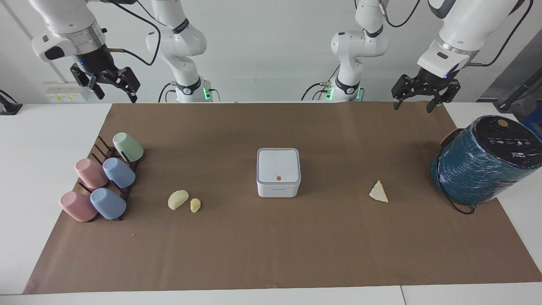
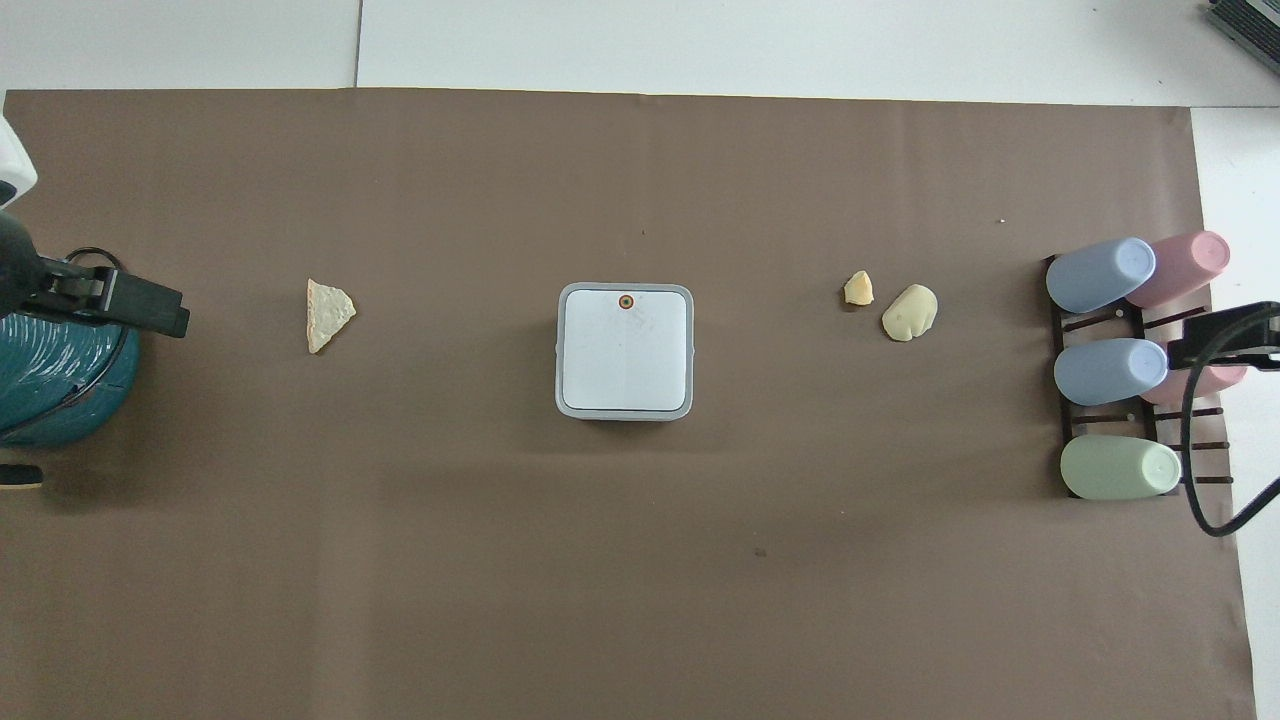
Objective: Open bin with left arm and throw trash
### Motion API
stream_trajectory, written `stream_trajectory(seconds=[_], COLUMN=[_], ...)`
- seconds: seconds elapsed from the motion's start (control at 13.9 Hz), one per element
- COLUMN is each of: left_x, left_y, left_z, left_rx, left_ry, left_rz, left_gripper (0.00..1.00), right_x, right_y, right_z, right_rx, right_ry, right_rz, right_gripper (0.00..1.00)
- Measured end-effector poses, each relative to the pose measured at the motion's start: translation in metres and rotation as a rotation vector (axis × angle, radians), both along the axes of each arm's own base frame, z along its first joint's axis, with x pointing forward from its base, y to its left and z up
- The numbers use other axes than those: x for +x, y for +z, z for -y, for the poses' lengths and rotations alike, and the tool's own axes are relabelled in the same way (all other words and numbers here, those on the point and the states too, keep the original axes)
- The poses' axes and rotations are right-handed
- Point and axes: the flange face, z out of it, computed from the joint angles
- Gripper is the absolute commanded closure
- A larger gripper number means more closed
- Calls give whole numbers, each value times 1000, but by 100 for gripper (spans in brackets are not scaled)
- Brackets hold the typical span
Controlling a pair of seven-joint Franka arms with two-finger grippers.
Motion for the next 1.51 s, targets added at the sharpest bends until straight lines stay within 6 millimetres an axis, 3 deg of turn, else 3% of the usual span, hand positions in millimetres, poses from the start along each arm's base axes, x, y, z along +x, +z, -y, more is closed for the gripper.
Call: stream_trajectory(seconds=[0.29, 0.93, 1.29, 1.43, 1.51], left_x=[0, 1, 6, 7, 7], left_y=[0, -6, -3, -2, -5], left_z=[1, 3, 25, 44, 58], left_rx=[0, 0, -10, -19, -23], left_ry=[-2, -6, -39, -69, -90], left_rz=[0, -4, 65, 100, 115], left_gripper=[0, 0, 0, 15, 34], right_x=[2, 2, 2, 2, 2], right_y=[2, 2, 2, 2, 2], right_z=[-12, -13, -17, -17, -17], right_rx=[-3, -2, -3, -3, -3], right_ry=[22, 24, 32, 32, 32], right_rz=[15, 16, 16, 16, 16], right_gripper=[0, 0, 0, 0, 0])
